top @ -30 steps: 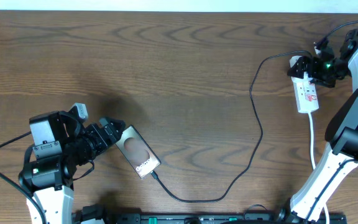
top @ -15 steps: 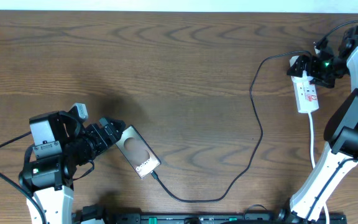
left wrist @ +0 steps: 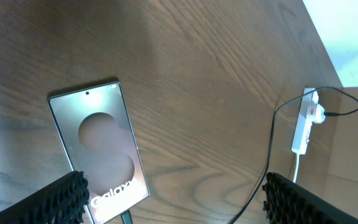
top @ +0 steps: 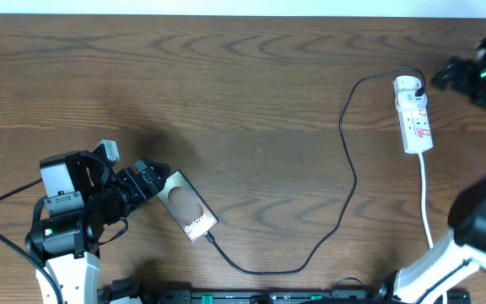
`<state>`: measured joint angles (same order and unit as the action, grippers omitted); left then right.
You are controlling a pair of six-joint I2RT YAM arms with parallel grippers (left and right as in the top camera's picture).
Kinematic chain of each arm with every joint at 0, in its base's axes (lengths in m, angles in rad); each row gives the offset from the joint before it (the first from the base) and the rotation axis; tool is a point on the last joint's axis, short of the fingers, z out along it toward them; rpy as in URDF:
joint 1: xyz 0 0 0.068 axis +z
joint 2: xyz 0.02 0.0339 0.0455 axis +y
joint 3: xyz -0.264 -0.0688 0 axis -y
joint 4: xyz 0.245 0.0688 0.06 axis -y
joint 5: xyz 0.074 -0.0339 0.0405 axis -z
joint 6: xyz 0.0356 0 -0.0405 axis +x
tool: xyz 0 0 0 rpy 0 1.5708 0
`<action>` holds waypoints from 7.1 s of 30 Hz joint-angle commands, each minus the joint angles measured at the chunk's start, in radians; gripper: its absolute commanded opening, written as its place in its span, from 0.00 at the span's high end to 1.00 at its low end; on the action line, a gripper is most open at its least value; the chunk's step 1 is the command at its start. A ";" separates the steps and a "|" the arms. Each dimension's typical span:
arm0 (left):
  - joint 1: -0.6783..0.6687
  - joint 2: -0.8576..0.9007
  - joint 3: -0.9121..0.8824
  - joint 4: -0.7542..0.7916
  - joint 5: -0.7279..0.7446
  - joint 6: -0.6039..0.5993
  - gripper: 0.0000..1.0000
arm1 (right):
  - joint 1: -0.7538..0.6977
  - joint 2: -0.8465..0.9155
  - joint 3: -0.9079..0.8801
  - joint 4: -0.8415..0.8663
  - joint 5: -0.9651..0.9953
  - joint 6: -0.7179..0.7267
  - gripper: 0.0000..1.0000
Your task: Plug charger to phone and switch on socket
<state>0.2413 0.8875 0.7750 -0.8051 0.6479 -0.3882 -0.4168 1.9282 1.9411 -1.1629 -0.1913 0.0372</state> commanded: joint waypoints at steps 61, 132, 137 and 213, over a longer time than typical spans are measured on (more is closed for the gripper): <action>-0.177 -0.873 -0.697 1.019 -0.542 0.239 0.12 | 0.005 -0.331 0.008 -0.035 0.058 0.082 0.01; -0.210 -0.883 -0.771 0.739 -0.563 0.357 0.11 | 0.050 -0.512 -0.045 0.026 0.055 0.082 0.01; -0.210 -0.883 -0.771 0.739 -0.563 0.357 0.11 | 0.170 -0.700 -0.311 0.381 0.058 0.078 0.01; -0.210 -0.883 -0.771 0.739 -0.563 0.357 0.12 | 0.411 -1.923 -1.936 1.087 0.193 0.082 0.01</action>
<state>0.0353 0.0105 0.0174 -0.0265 0.0723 -0.0261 -0.0124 0.0120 0.0063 -0.0708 -0.0029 0.1146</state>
